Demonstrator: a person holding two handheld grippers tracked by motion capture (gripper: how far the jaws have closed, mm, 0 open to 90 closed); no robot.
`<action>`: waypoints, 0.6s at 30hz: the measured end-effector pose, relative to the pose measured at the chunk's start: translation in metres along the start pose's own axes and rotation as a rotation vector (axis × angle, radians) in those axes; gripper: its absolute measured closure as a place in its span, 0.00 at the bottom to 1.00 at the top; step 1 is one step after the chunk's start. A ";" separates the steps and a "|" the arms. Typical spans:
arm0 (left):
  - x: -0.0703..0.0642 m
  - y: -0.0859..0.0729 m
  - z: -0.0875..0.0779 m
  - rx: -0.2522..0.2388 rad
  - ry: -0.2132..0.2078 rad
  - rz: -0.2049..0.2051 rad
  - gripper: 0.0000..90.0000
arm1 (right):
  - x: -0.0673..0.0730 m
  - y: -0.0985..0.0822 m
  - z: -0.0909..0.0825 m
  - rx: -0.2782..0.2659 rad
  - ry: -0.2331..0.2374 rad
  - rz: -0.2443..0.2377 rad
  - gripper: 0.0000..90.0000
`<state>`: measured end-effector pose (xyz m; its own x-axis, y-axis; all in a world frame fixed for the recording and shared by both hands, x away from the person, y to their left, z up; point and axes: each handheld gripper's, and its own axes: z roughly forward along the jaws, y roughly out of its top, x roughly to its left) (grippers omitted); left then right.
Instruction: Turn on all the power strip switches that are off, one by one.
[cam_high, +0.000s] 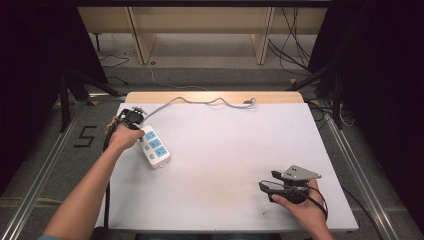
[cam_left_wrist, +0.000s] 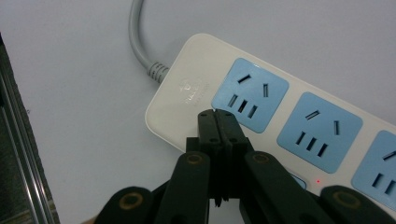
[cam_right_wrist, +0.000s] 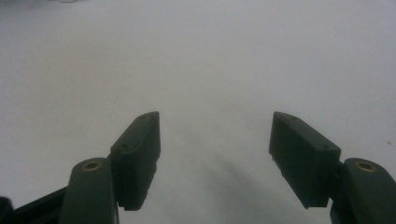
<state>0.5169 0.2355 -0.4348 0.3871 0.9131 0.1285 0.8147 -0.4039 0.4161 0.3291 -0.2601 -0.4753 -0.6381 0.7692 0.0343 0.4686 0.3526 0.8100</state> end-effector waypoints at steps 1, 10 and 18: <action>0.000 0.000 -0.001 -0.002 0.000 0.001 1.00 | 0.000 0.000 0.000 0.000 0.000 0.001 0.39; -0.004 0.003 -0.002 0.012 -0.014 0.013 1.00 | 0.000 0.000 0.000 -0.001 -0.002 0.002 0.39; -0.002 0.004 0.002 0.032 -0.017 0.002 1.00 | 0.000 0.000 0.001 0.003 0.001 0.000 0.39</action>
<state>0.5202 0.2324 -0.4353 0.3959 0.9112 0.1140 0.8272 -0.4078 0.3865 0.3295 -0.2597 -0.4756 -0.6385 0.7688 0.0350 0.4708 0.3543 0.8079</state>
